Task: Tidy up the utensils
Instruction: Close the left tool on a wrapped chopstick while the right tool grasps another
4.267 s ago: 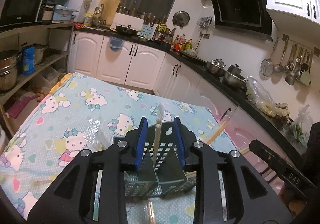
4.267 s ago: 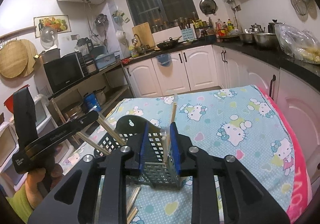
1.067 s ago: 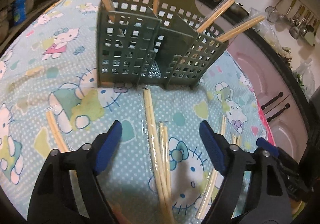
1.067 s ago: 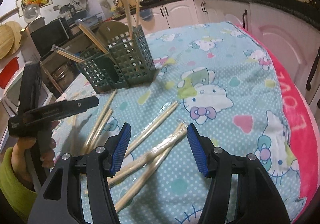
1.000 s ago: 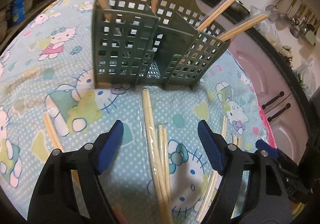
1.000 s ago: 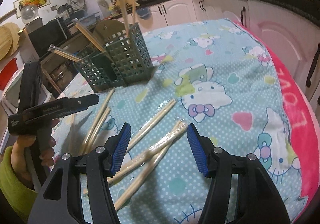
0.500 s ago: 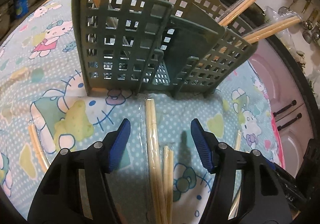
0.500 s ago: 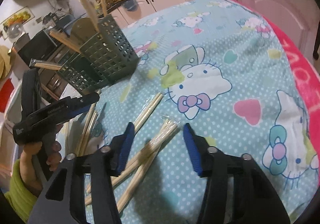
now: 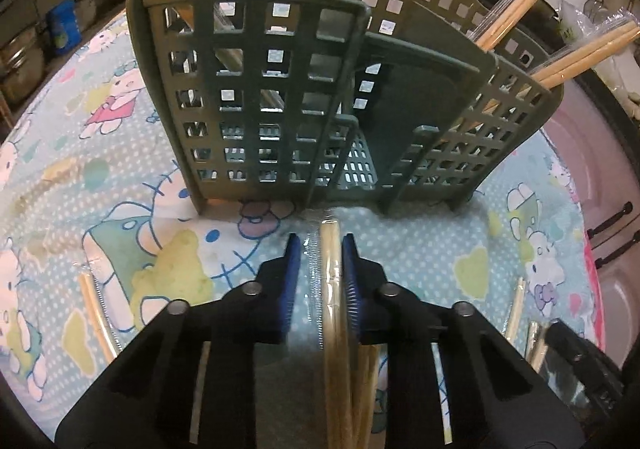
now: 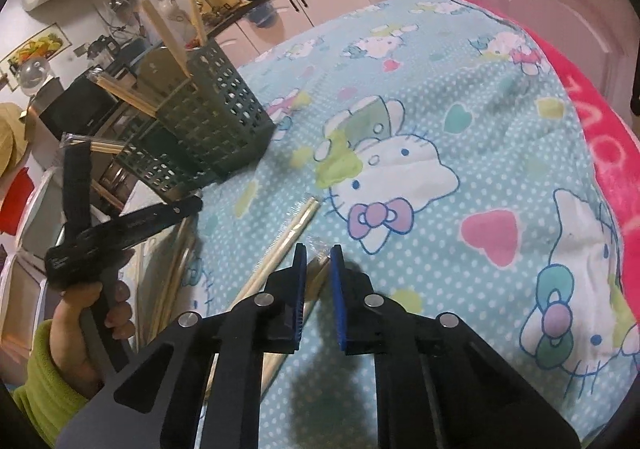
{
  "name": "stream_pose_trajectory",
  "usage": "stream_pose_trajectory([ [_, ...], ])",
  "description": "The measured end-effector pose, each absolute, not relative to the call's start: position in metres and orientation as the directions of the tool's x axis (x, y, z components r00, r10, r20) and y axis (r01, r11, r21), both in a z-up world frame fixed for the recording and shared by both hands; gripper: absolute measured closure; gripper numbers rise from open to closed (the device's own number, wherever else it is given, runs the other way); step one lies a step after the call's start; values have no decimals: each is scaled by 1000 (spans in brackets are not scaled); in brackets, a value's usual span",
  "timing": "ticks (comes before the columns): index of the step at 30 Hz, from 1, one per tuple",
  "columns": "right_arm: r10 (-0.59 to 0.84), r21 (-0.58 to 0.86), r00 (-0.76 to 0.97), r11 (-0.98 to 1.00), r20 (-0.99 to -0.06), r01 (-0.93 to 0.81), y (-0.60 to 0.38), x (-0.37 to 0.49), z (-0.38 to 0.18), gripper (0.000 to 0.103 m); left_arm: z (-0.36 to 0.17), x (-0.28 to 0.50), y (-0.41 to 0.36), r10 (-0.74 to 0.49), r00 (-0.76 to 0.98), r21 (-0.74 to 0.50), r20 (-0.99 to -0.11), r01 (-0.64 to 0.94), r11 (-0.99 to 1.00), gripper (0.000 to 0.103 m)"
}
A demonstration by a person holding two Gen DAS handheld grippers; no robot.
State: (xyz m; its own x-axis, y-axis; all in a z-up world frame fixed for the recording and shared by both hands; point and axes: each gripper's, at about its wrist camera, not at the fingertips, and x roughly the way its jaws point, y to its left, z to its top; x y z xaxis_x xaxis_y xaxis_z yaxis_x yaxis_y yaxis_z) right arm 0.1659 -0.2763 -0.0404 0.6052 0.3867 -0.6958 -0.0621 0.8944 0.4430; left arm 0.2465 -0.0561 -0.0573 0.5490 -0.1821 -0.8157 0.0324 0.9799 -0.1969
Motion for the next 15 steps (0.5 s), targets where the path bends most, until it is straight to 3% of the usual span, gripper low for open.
stream_pose_trajectory([
  [15, 420, 448, 675, 882, -606, -147, -271, 152, 1, 94, -14, 213, -37, -303, 632, -298, -713, 119, 947, 98],
])
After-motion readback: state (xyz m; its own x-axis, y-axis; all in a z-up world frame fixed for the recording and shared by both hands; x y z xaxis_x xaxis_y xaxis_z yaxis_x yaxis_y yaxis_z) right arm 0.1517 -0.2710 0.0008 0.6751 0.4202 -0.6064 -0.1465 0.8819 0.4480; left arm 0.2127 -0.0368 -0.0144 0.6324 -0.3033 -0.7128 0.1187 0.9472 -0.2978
